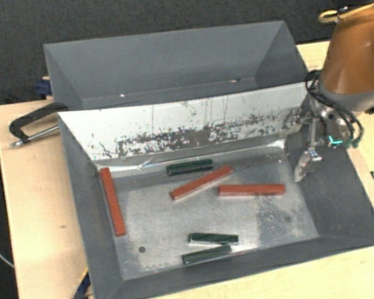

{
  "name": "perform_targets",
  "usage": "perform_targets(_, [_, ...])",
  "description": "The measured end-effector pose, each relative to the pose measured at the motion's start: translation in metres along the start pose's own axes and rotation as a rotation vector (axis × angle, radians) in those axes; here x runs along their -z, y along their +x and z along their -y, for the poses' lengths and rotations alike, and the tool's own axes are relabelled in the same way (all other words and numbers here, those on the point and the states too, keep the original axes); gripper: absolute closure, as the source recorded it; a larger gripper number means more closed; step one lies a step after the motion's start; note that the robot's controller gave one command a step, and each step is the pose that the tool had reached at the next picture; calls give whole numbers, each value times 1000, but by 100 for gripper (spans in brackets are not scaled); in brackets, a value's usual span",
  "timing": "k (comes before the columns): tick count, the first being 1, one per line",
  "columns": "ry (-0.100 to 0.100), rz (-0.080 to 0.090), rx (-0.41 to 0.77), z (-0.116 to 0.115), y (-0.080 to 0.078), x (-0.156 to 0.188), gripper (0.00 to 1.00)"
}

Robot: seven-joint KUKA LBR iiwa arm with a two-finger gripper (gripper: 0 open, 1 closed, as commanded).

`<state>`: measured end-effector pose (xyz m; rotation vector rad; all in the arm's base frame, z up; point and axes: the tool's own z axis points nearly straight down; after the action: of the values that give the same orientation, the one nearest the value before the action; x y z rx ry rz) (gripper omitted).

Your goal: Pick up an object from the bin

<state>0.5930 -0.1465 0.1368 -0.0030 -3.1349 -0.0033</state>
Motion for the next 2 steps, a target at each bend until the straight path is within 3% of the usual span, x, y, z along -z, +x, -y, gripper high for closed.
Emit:
perform_targets(1, [2, 8, 2, -1, -2, 5, 0])
perform_targets(2, [2, 10, 34, -84, 1, -54, 0])
